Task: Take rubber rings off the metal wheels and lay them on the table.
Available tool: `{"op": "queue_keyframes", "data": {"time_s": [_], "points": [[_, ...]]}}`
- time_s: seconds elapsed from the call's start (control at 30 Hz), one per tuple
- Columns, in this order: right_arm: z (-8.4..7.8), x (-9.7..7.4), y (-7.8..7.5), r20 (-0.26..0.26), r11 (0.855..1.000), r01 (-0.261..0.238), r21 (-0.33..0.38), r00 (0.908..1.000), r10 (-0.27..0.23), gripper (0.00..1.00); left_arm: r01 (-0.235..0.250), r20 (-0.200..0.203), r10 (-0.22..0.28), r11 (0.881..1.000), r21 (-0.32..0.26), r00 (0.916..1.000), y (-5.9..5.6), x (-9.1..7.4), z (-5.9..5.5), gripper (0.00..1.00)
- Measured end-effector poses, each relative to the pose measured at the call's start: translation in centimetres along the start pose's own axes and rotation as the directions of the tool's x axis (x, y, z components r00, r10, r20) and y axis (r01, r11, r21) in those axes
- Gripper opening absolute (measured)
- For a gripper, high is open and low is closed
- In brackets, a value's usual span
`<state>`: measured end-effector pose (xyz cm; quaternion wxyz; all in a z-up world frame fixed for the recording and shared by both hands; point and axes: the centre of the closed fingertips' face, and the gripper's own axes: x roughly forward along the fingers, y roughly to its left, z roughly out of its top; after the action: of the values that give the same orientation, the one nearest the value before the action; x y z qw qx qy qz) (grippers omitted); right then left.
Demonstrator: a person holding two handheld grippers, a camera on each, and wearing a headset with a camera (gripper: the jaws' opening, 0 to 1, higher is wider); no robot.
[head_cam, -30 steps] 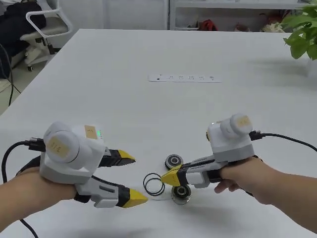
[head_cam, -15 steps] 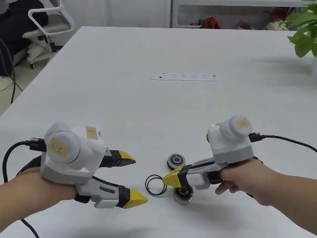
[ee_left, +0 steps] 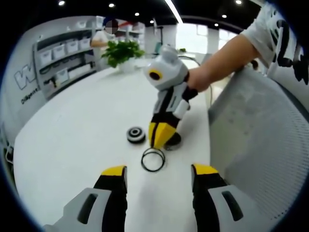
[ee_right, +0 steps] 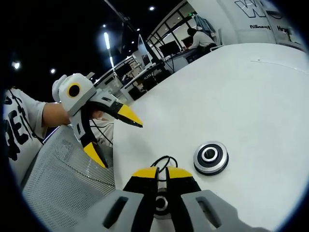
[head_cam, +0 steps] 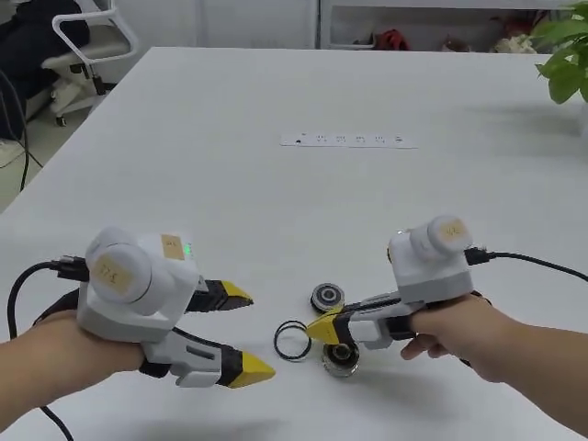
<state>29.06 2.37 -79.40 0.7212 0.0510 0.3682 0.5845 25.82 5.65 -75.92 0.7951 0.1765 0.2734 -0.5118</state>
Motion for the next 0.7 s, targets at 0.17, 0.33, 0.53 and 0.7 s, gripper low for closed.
{"op": "queue_keyframes", "data": {"time_s": [0.17, 0.33, 0.53, 0.7], "points": [[0.2, -0.2, -0.3, 0.01, 1.0, 0.019, -0.01, 0.9998, -0.019, 0.07, 0.004, -0.009, -0.004, 1.0, 0.0, 1.0, 0.0, 0.1, -0.2, 0.54], [0.4, -0.7, -0.7, 0.022, 1.0, 0.028, -0.003, 0.9994, -0.028, 0.08, 0.006, -0.016, -0.006, 1.0, 0.001, 0.9998, 0.0, 0.1, -0.3, 0.54], [0.9, -1.4, -1.1, 0.044, 0.999, 0.043, -0.003, 0.9981, -0.042, 0.09, 0.007, -0.016, -0.007, 1.0, 0.0, 0.9998, 0.2, 0.3, -0.1, 0.54], [1.5, -2.0, -1.3, 0.065, 0.999, 0.053, -0.001, 0.9965, -0.053, 0.09, 0.004, -0.014, -0.004, 1.0, -0.002, 0.9999, 0.5, 0.4, 0.0, 0.53]]}}
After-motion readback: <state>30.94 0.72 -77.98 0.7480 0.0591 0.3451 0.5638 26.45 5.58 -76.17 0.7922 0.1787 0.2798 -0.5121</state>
